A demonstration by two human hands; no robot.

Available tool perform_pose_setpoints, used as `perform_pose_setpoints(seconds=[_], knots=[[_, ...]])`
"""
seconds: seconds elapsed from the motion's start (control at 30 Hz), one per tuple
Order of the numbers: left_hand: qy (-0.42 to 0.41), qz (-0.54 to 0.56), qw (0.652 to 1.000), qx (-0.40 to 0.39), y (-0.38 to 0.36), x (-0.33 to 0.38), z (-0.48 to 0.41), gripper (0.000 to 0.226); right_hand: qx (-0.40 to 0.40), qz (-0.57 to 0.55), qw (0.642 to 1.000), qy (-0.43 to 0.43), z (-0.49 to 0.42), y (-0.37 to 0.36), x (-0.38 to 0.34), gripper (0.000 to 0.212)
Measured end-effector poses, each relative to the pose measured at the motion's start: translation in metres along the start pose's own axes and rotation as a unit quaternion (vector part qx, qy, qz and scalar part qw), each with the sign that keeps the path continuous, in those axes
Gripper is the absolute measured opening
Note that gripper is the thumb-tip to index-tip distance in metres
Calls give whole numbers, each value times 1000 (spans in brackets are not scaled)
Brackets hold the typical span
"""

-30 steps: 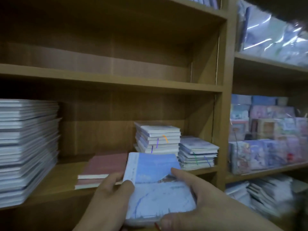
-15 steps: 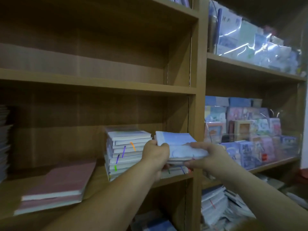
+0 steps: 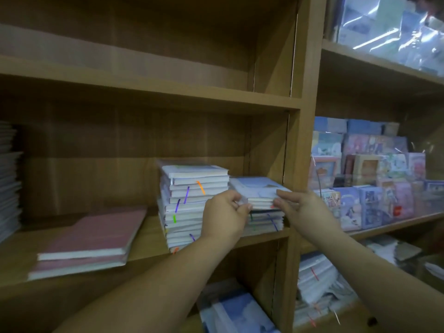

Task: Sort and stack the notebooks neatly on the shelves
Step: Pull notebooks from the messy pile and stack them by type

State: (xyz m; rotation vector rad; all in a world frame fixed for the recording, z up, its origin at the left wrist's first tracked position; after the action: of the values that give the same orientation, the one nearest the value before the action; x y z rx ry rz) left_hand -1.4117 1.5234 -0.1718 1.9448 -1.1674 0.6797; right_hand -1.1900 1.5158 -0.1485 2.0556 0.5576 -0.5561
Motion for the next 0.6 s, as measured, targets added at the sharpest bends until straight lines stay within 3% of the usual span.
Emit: perform_pose_setpoints(seconds=[0.23, 0.33, 0.43, 0.53, 0.6], knots=[[-46, -69, 995, 59, 3, 3, -3, 23, 69, 0, 996, -52, 1, -2, 5, 53], [-69, 3, 996, 53, 4, -15, 30, 12, 131, -93, 985, -56, 41, -3, 20, 37], [-5, 13, 1000, -15, -9, -82, 79, 5, 32, -193, 976, -94, 88, -70, 54, 8], [121, -29, 983, -134, -34, -162, 138, 15, -114, -223, 950, -187, 129, -153, 92, 17], [160, -53, 965, -201, -53, -205, 176, 15, -157, -195, 938, -240, 151, -198, 128, 24]])
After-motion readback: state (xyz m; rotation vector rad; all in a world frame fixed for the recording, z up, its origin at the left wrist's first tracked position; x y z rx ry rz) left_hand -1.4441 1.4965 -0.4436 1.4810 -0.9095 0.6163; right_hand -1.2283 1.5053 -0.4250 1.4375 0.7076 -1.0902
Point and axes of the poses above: each hand's wrist, its own z-axis away from the middle knuckle, its own y-axis out of the back of the hand, x = y × z, the point moved 10 cm from there along -z, towards the middle knuckle, and after that the axes turned 6 degrees about -y, right-handed, at the moved point
